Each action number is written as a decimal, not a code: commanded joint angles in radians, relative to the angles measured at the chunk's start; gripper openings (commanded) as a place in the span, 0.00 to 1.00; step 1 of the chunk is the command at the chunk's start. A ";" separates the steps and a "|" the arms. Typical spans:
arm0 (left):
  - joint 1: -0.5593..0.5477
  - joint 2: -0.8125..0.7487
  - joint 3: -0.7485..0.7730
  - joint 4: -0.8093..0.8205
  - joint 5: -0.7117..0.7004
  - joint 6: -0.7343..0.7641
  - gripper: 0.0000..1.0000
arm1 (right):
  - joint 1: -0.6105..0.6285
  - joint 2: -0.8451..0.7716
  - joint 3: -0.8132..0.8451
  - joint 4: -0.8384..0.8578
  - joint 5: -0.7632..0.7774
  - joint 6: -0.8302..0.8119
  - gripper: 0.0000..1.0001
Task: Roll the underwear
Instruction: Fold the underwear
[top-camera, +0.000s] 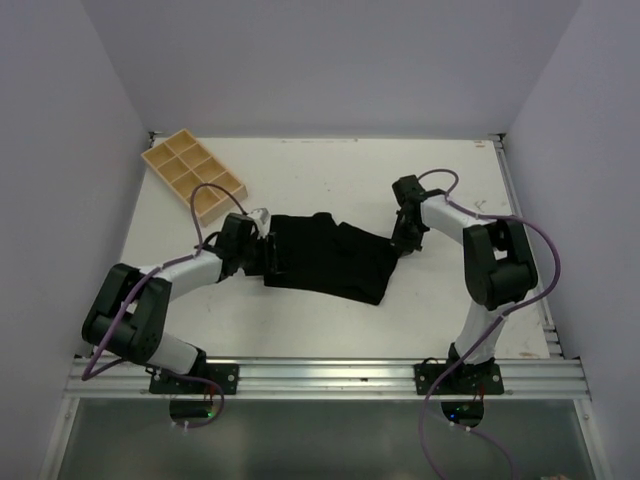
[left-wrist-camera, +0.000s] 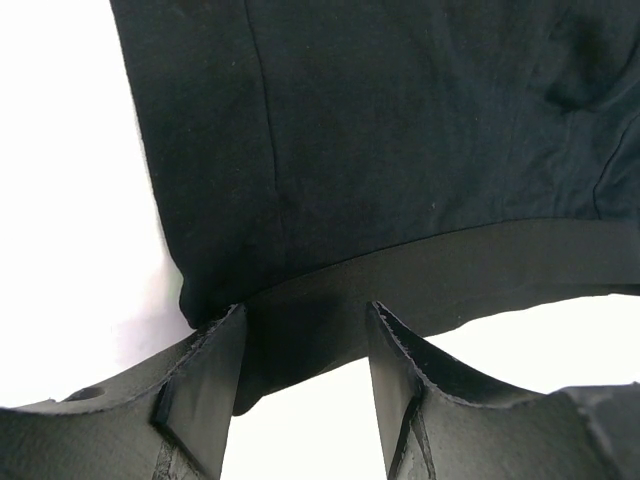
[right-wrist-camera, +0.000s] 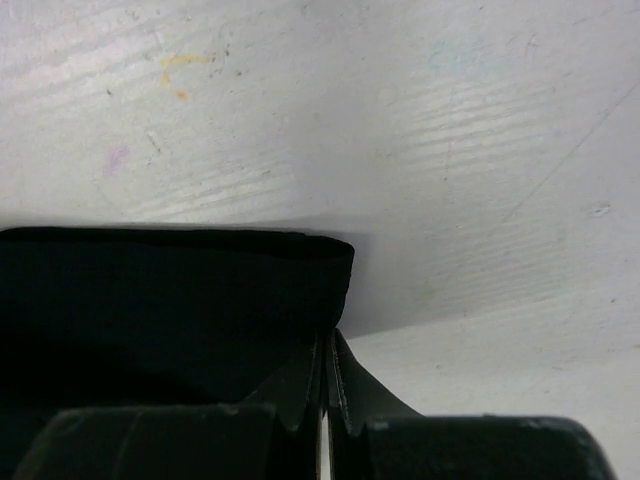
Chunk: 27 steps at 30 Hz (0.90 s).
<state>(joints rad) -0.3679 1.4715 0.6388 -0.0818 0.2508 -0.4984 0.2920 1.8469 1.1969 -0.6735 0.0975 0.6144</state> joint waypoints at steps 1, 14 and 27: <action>0.003 0.084 0.008 -0.009 -0.073 0.017 0.56 | -0.025 -0.008 0.004 0.020 0.054 -0.022 0.01; -0.040 0.017 0.297 -0.142 -0.119 0.066 0.58 | 0.001 -0.202 -0.114 0.025 0.045 0.097 0.21; -0.509 0.189 0.496 -0.070 -0.294 0.115 0.58 | -0.091 -0.112 -0.022 -0.031 0.025 0.071 0.31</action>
<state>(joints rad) -0.8257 1.5929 1.0733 -0.1921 0.0273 -0.4301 0.2398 1.7069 1.1538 -0.6796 0.1173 0.6956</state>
